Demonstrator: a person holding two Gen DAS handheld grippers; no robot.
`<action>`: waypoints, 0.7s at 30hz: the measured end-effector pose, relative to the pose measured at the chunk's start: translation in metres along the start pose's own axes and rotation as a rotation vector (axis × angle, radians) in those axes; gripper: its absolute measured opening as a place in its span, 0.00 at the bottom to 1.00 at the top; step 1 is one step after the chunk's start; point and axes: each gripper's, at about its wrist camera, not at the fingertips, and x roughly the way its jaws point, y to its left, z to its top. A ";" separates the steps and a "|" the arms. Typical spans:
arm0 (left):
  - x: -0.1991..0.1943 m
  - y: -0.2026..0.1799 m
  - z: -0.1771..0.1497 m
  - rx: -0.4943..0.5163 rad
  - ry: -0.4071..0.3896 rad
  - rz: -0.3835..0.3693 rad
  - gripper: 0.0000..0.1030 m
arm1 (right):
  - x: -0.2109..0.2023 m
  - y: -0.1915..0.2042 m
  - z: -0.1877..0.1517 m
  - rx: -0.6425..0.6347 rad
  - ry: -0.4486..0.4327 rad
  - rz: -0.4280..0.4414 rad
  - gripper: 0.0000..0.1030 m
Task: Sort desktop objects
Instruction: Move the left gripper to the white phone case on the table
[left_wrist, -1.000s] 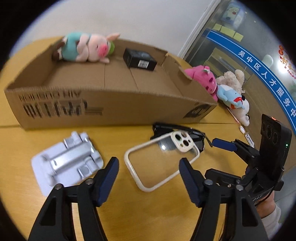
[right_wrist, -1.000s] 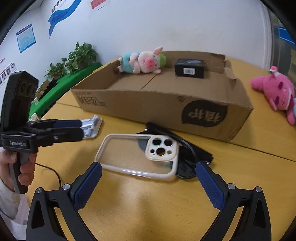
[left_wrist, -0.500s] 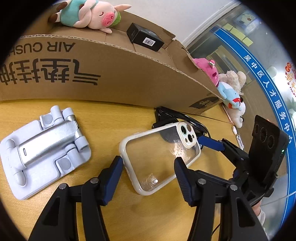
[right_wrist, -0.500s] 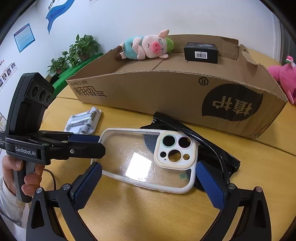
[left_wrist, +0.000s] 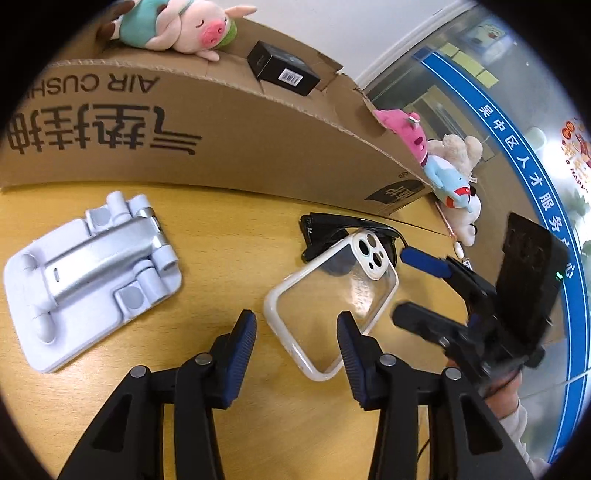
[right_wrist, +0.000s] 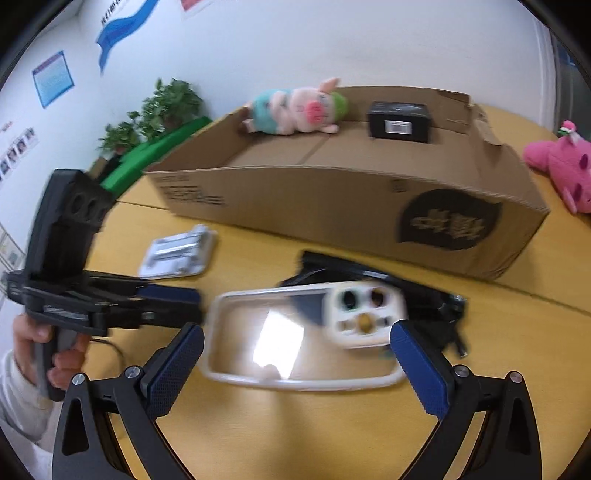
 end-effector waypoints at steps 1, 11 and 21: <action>0.002 -0.001 0.000 -0.002 0.006 0.003 0.42 | 0.006 -0.008 0.003 -0.004 0.030 -0.012 1.00; 0.000 0.001 0.001 -0.010 -0.009 0.004 0.43 | 0.018 -0.026 0.002 0.091 0.071 0.132 1.00; -0.039 -0.030 -0.016 0.171 -0.111 -0.050 0.43 | -0.038 0.014 -0.041 0.112 -0.087 0.227 0.99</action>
